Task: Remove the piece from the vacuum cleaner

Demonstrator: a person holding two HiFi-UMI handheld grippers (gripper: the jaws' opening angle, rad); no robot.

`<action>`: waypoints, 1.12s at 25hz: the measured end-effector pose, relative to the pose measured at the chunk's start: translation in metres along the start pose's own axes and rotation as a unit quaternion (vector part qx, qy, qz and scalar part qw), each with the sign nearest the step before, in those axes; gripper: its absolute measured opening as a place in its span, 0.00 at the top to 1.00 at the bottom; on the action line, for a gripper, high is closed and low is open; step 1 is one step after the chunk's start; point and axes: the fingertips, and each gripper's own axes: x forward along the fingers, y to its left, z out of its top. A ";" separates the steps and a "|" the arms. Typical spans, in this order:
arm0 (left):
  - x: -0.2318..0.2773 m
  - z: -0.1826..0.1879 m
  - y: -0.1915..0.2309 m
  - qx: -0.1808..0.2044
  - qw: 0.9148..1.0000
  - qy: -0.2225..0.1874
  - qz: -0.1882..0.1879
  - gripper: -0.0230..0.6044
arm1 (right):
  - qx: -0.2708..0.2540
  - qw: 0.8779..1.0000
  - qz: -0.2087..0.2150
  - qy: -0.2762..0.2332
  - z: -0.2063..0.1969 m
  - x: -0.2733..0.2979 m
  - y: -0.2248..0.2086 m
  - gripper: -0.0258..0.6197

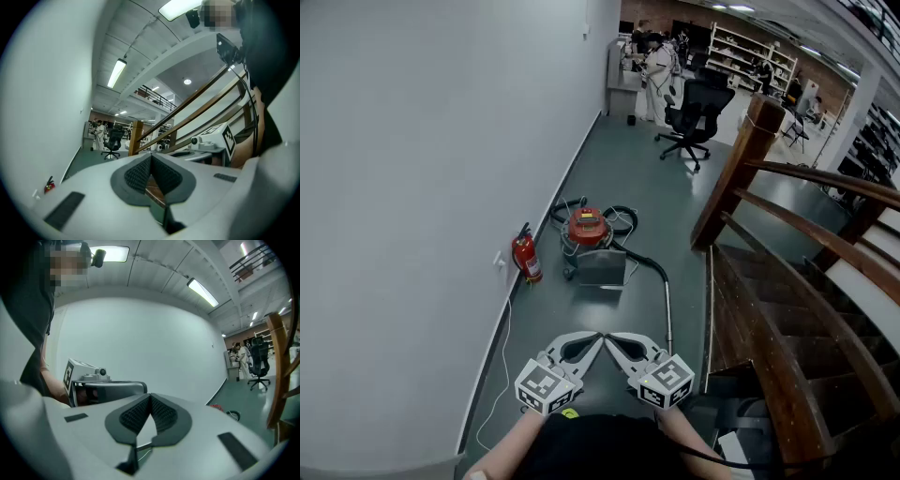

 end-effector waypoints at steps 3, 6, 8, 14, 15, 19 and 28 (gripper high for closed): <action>0.001 0.003 0.004 -0.002 1.000 -0.002 0.001 0.95 | 0.001 1.000 0.001 -0.002 0.003 0.004 -0.002 0.94; 0.002 0.003 0.004 -0.002 1.000 -0.001 0.003 0.95 | -0.013 1.000 -0.001 0.009 0.002 0.003 -0.002 0.94; 0.001 0.005 0.002 -0.003 1.000 -0.004 0.000 0.95 | -0.041 0.999 0.005 0.026 -0.002 0.003 0.002 0.94; 0.002 0.007 -0.011 0.009 1.000 -0.004 -0.018 0.95 | -0.095 0.993 0.038 0.061 -0.013 0.018 0.032 0.94; 0.000 0.007 -0.011 0.011 1.000 -0.003 -0.016 0.95 | -0.097 0.993 0.037 0.062 -0.014 0.019 0.035 0.94; -0.006 0.006 -0.006 0.015 1.000 -0.003 -0.008 0.95 | -0.090 0.994 0.030 0.061 -0.014 0.019 0.033 0.94; -0.023 0.004 0.008 0.021 1.000 -0.001 -0.014 0.95 | -0.078 0.996 -0.014 0.051 -0.009 0.021 0.027 0.94</action>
